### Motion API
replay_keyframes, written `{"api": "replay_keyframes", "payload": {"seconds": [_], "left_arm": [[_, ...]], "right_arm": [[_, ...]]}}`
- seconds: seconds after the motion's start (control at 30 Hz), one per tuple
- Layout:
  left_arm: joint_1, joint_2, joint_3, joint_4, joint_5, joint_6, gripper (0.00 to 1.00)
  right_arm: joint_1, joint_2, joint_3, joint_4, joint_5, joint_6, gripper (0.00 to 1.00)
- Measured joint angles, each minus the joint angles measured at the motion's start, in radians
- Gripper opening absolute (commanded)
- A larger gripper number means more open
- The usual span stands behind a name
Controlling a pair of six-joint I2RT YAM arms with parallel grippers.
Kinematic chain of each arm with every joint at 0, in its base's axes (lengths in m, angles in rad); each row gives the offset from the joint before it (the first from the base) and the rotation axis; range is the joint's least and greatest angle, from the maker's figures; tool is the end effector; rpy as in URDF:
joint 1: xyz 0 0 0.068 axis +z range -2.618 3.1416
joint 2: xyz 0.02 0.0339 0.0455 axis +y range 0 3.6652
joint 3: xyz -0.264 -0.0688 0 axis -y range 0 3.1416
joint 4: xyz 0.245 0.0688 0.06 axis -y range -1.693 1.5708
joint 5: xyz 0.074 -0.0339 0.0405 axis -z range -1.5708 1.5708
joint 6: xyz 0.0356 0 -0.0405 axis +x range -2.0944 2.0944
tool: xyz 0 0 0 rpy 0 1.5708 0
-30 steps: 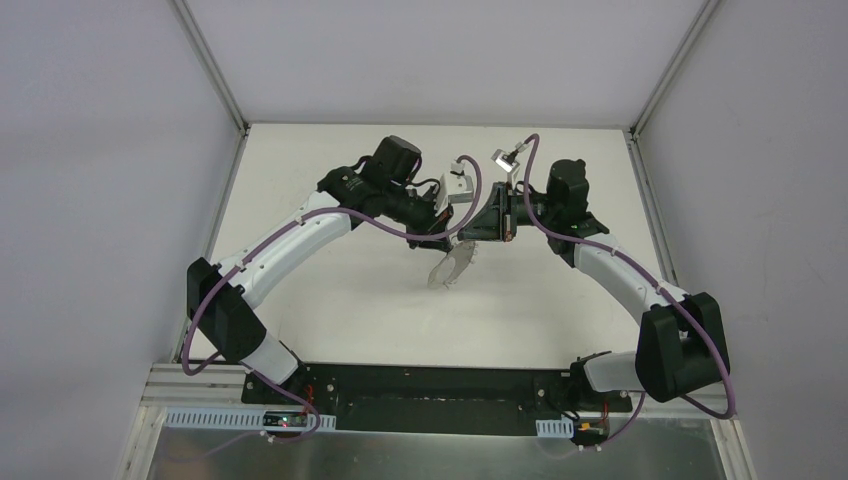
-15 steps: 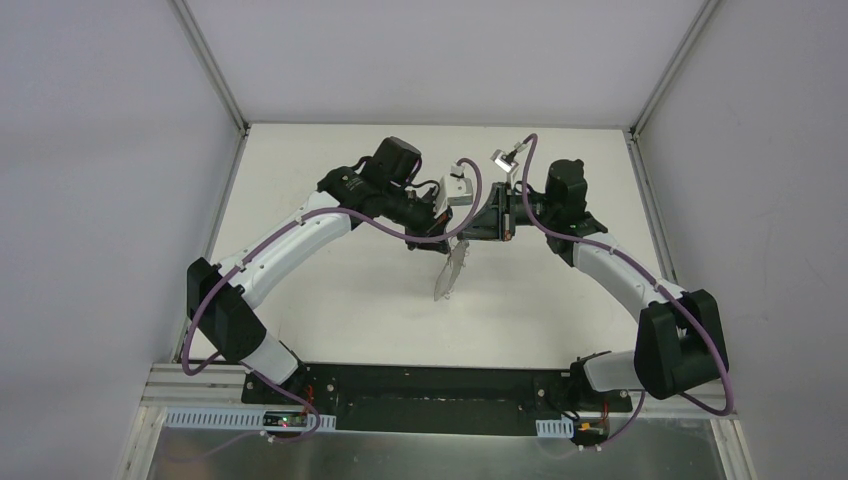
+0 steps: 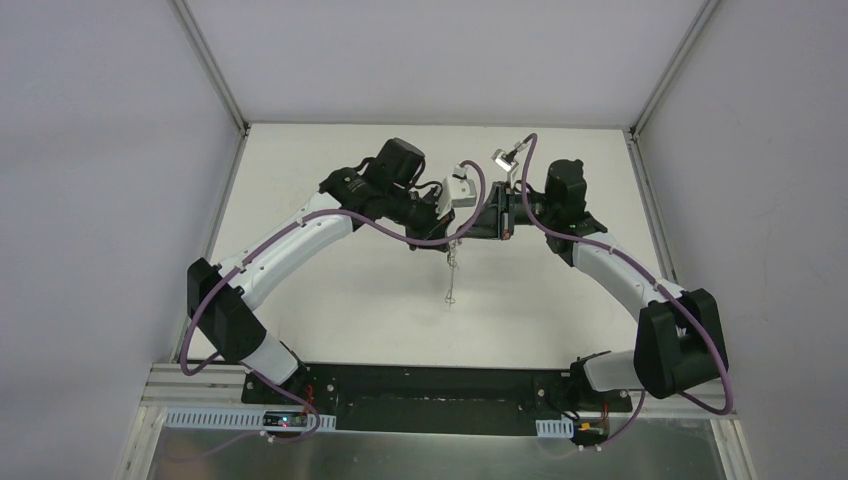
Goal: Put the keys on the keyring
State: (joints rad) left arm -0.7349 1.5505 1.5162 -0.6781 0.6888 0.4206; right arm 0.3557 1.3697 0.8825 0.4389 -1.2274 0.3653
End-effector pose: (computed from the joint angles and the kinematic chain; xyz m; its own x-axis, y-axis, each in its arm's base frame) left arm 0.2359 -0.2437 0.3627 -0.0856 0.5023 -0.8605 0.9963 0.0495 -0.0703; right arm 0.2674 0.1351 0.3063 -0.3991 -0.0200 -0.9167 -0.9168 -0.0051 0.3993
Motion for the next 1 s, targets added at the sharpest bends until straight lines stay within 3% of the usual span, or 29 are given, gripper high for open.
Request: {"api": "replay_keyframes", "payload": {"seconds": [0.5, 0.7, 1.0], "left_arm": [[-0.012, 0.001, 0.008, 0.001, -0.100, -0.074, 0.00], [-0.012, 0.001, 0.008, -0.003, -0.097, -0.078, 0.18], [-0.011, 0.001, 0.013, -0.036, -0.063, -0.061, 0.29]], "right_arm": [[-0.001, 0.001, 0.000, -0.033, 0.042, -0.029, 0.00], [-0.001, 0.001, 0.000, -0.034, 0.042, -0.037, 0.00], [-0.005, 0.000, 0.000, -0.040, 0.033, -0.052, 0.00]]}}
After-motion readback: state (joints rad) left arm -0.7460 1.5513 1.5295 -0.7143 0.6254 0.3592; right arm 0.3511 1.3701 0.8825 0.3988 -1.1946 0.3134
